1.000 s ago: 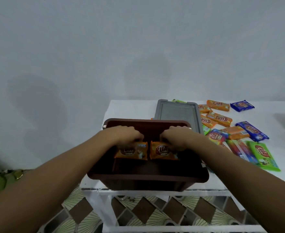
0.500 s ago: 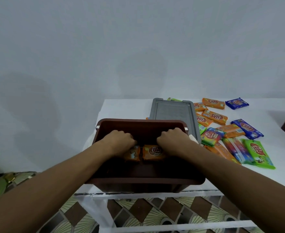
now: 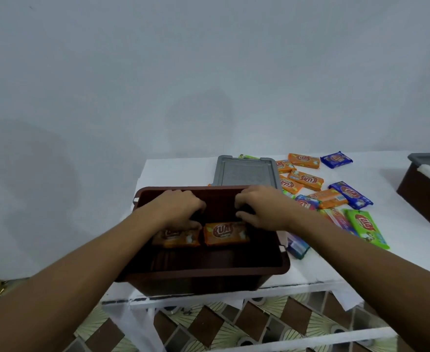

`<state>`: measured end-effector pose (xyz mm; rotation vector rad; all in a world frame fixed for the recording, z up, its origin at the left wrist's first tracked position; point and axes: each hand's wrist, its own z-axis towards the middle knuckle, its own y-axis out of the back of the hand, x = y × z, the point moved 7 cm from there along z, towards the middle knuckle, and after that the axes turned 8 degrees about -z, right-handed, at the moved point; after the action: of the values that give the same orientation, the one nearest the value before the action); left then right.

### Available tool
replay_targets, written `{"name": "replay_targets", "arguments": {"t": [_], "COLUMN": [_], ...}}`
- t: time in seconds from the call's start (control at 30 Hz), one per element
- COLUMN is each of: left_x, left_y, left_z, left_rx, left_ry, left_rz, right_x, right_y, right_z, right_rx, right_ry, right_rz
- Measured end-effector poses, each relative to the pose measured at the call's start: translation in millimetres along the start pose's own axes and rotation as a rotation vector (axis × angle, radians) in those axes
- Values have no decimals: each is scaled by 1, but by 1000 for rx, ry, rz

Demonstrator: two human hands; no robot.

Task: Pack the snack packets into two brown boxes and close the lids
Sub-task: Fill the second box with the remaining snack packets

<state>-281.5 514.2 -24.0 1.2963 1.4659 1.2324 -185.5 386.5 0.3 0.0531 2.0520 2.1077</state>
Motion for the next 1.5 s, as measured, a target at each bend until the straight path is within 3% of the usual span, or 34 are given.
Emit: {"name": "replay_targets", "arguments": {"t": [0.1, 0.17, 0.3, 0.47, 0.57, 0.77, 0.97, 1.07, 1.17, 1.3, 1.5], "left_x": [-24, -40, -85, -164, -203, -260, -287, -284, -267, -263, -254], "left_y": [24, 41, 73, 90, 78, 23, -16, -11, -9, -33, -28], "left_z": [13, 20, 42, 92, 123, 176, 184, 186, 192, 199, 205], "left_rx": [-170, -265, -369, -308, -188, 58, 72, -128, -312, -254, -244], "left_ry": [-59, -90, -110, -177, -172, -78, 118, 126, 275, 418, 439], "left_rz": [-49, -85, -153, -196, -164, -179, -248, -290, -331, -381, -409], "right_x": [-40, -75, -165, -239, -252, -266, -275, -277, -277, -260, -241], "right_y": [13, 9, -31, -104, -124, -126, -147, -152, -150, -135, -139], "right_z": [-30, -53, -119, -214, -236, -242, -264, -261, -258, -242, -205], "right_rx": [-246, -291, -110, 339, 271, 35, -221, -216, -213, -222, 40], "right_ry": [-62, -174, -432, -579, -574, -586, -685, -672, -642, -621, -647], "right_rz": [64, 105, 81, 55, 193, 225, 442, 381, 318, 226, 85]}}
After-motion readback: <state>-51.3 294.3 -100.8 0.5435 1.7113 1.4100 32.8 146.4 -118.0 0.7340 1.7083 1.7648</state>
